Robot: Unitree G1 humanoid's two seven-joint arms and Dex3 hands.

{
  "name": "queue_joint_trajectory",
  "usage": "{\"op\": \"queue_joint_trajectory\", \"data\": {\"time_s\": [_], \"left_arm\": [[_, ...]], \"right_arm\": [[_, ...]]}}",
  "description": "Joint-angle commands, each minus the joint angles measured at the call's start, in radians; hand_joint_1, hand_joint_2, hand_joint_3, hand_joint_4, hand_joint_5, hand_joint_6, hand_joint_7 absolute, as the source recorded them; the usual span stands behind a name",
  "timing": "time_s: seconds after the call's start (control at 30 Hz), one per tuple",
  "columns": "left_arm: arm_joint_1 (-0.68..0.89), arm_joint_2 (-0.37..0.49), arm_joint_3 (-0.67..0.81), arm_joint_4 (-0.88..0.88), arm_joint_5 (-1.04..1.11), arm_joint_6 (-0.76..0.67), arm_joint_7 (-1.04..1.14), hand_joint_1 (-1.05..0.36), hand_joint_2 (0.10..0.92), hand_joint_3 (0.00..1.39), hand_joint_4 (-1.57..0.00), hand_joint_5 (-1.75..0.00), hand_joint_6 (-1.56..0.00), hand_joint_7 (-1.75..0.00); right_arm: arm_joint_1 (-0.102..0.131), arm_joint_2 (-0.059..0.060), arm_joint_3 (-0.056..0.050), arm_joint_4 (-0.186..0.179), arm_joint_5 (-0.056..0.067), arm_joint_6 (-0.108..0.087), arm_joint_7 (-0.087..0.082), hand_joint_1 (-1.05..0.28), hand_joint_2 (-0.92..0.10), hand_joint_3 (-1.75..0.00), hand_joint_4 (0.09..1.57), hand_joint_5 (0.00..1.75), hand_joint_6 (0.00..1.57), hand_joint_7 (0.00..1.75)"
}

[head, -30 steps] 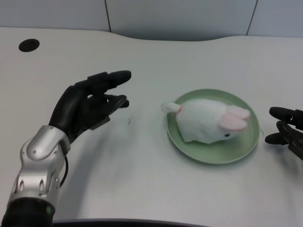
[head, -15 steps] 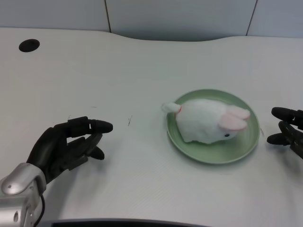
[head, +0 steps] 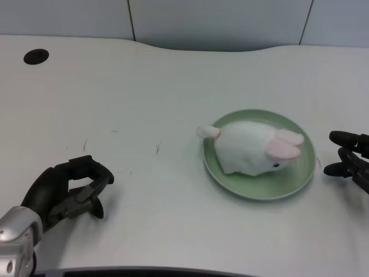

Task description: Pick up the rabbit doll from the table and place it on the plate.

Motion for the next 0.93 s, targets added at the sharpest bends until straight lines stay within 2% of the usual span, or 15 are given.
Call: {"op": "queue_joint_trajectory", "data": {"time_s": [0.03,0.2,0.27,0.3,0.43,0.47,0.53,0.6,0.67,0.73,0.9,0.93], "left_arm": [[-0.001,0.006,0.001,0.043,0.003,0.006,-0.006,-0.48,0.921,0.5,-0.71,-1.75,-0.48,-1.72],[-0.023,0.003,0.003,0.063,-0.006,0.018,-0.005,-0.49,0.921,0.48,-0.69,-1.75,-0.47,-1.72],[-0.028,0.004,-0.005,0.075,0.007,-0.004,0.001,-0.49,0.921,0.48,-0.69,-1.75,-0.47,-1.72],[-0.033,0.004,-0.007,0.084,0.011,-0.01,0.004,-0.49,0.921,0.48,-0.69,-1.75,-0.47,-1.72],[-0.048,0.003,-0.009,0.112,0.011,-0.014,-0.003,-0.5,0.921,0.48,-0.7,-1.75,-0.5,-1.7],[-0.05,0.004,-0.012,0.117,0.015,-0.024,-0.004,-0.49,0.921,0.48,-0.7,-1.75,-0.51,-1.7],[-0.058,0.003,-0.011,0.126,0.014,-0.02,-0.002,-0.5,0.921,0.47,-0.71,-1.75,-0.51,-1.7],[-0.065,0.001,-0.006,0.133,0.008,-0.011,-0.002,-0.51,0.921,0.46,-0.71,-1.75,-0.51,-1.7],[-0.07,-0.002,0.001,0.137,-0.002,-0.005,-0.004,-0.49,0.921,0.45,-0.72,-1.75,-0.52,-1.7],[-0.071,-0.002,0.002,0.142,-0.002,-0.006,-0.004,-0.49,0.921,0.45,-0.73,-1.75,-0.52,-1.71],[-0.079,-0.005,0.01,0.148,-0.013,0.01,-0.001,-0.49,0.921,0.44,-0.76,-1.75,-0.53,-1.71],[-0.081,-0.003,0.011,0.154,-0.014,0.003,-0.007,-0.49,0.921,0.44,-0.76,-1.75,-0.53,-1.71]], "right_arm": [[-0.02,-0.019,-0.013,0.016,0.009,0.018,-0.008,-0.43,-0.92,-0.25,0.73,0.88,0.99,0.0],[-0.03,-0.021,-0.015,0.027,0.007,0.019,-0.013,-0.43,-0.92,-0.26,0.75,0.87,1.0,0.01],[-0.034,-0.022,-0.016,0.031,0.008,0.026,-0.016,-0.43,-0.92,-0.26,0.74,0.87,1.0,0.01],[-0.035,-0.022,-0.014,0.032,0.005,0.025,-0.021,-0.43,-0.92,-0.25,0.74,0.86,1.0,0.01],[-0.038,-0.021,-0.018,0.038,0.01,0.026,-0.017,-0.42,-0.92,-0.26,0.73,0.85,0.99,0.0],[-0.038,-0.021,-0.017,0.039,0.009,0.024,-0.02,-0.42,-0.92,-0.26,0.74,0.85,0.99,0.0],[-0.04,-0.022,-0.01,0.038,-0.002,0.024,-0.036,-0.42,-0.92,-0.26,0.74,0.85,0.99,0.0],[-0.041,-0.022,-0.006,0.037,-0.006,0.027,-0.043,-0.42,-0.92,-0.26,0.75,0.84,0.99,0.0],[-0.043,-0.021,-0.006,0.037,-0.003,0.029,-0.041,-0.41,-0.92,-0.26,0.74,0.83,0.98,0.0],[-0.045,-0.019,-0.011,0.04,0.003,0.03,-0.038,-0.43,-0.92,-0.26,0.75,0.82,0.99,0.01],[-0.046,-0.017,-0.017,0.049,0.007,0.025,-0.036,-0.44,-0.92,-0.25,0.76,0.81,1.0,0.01],[-0.048,-0.016,-0.019,0.048,0.011,0.029,-0.032,-0.44,-0.92,-0.25,0.77,0.81,1.0,0.01]]}}
